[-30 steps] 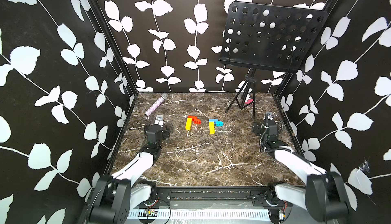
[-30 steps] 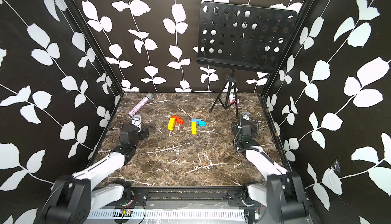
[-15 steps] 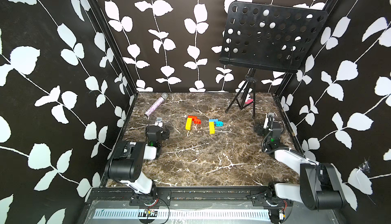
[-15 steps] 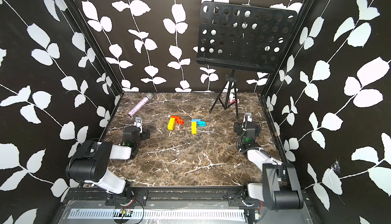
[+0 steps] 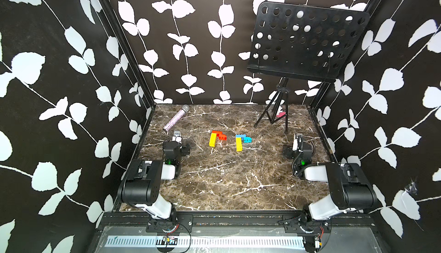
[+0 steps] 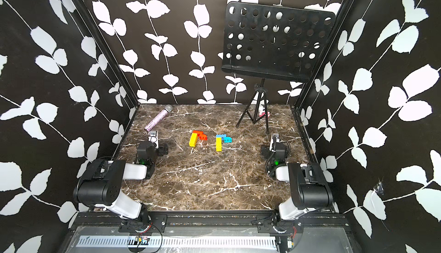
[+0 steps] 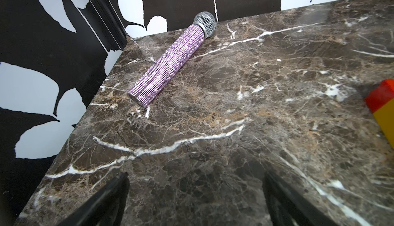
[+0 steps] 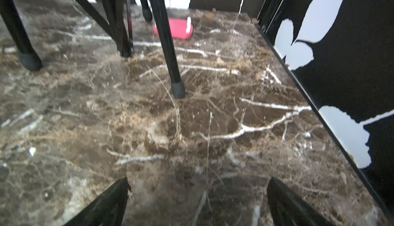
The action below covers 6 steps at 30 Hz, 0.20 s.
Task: Assemble the letter r with lego
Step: Reset both arms
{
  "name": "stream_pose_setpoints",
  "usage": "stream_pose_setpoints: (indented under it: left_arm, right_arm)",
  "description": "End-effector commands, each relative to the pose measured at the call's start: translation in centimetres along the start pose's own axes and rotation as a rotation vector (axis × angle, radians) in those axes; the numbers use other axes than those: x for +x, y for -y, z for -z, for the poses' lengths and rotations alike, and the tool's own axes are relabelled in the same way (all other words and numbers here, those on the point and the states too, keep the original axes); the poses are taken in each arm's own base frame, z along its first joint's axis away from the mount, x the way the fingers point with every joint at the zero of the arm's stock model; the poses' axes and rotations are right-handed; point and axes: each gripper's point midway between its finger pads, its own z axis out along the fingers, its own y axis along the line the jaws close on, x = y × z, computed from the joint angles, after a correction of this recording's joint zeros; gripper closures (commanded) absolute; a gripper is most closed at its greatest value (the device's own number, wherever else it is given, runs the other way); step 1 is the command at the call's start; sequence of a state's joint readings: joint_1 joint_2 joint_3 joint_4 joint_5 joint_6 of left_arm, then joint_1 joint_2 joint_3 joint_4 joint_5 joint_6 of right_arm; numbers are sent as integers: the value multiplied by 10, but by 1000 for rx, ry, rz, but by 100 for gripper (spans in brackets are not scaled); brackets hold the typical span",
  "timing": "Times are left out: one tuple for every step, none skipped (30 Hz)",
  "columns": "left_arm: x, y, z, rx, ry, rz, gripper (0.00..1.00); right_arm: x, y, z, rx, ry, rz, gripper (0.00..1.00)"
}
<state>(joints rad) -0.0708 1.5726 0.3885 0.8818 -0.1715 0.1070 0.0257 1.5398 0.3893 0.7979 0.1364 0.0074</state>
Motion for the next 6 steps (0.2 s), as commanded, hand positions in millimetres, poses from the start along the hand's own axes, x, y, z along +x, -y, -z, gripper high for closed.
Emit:
stream_pose_setpoints:
  left_arm:
    - [-15,-1,1,5,40,17,1]
    - [-15,-1,1,5,39,18,1]
    - [-15,-1,1,4,38,16,1]
    - [-15,-1,1,4,39,18,1]
    - [-14,-1,1,4,37,17,1]
    - [-15,-1,1,4,37,17,1]
  right_arm:
    - [-23,-2,1,-8,74,7,1]
    - [-23,-2,1,-8,75,7,1]
    - [-22,-2,0,-12,66,6,1]
    - [-23,-2,0,-11,67,7,1]
    - [-23,-2,0,-9,72,6,1]
    - [-23,-2,1,-11,72,6,1]
